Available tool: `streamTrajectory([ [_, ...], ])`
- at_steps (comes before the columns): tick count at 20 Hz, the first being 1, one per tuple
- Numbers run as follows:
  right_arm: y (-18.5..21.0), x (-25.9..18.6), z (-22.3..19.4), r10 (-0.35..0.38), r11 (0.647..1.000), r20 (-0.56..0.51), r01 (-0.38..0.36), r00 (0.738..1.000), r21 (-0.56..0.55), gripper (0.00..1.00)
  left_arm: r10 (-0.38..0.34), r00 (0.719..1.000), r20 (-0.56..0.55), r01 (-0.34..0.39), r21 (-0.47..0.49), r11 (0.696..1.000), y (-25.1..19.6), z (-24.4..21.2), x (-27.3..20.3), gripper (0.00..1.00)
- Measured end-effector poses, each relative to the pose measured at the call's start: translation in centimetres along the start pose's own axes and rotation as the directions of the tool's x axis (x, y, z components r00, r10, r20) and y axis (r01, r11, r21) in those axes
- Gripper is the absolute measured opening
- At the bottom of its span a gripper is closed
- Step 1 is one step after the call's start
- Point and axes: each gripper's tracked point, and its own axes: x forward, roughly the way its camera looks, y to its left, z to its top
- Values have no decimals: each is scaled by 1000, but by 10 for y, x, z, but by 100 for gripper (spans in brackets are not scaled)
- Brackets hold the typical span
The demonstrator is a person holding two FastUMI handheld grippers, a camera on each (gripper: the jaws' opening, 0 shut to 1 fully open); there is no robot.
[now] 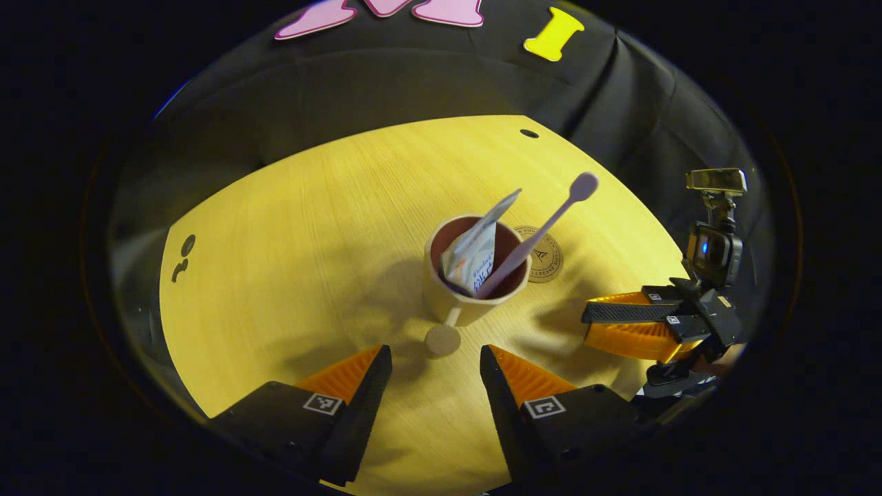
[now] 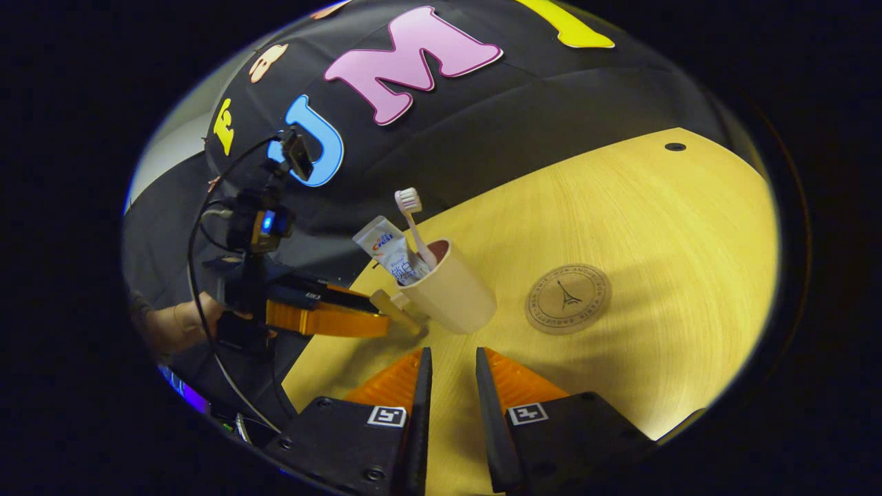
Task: Put the toothbrush and toothpaste on the desktop into the cup, then pick up the cup and place it on the coaster on the desktop.
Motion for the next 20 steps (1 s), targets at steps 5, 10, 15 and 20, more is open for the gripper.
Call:
streamTrajectory([
  [5,-37,-32,-1,-65,995,5,64,998,73,39,-15,996,-90,20,52,998,-1,3,31,80],
  [10,-57,-57,-9,-108,984,18,104,994,146,39,-28,988,-151,44,103,994,-6,2,46,76],
  [15,-59,-65,-9,-122,975,32,114,992,190,39,-39,984,-174,62,129,990,-12,7,52,64],
  [20,-58,-70,-12,-126,971,16,120,992,205,39,-9,986,-164,30,125,992,-8,10,54,37],
])
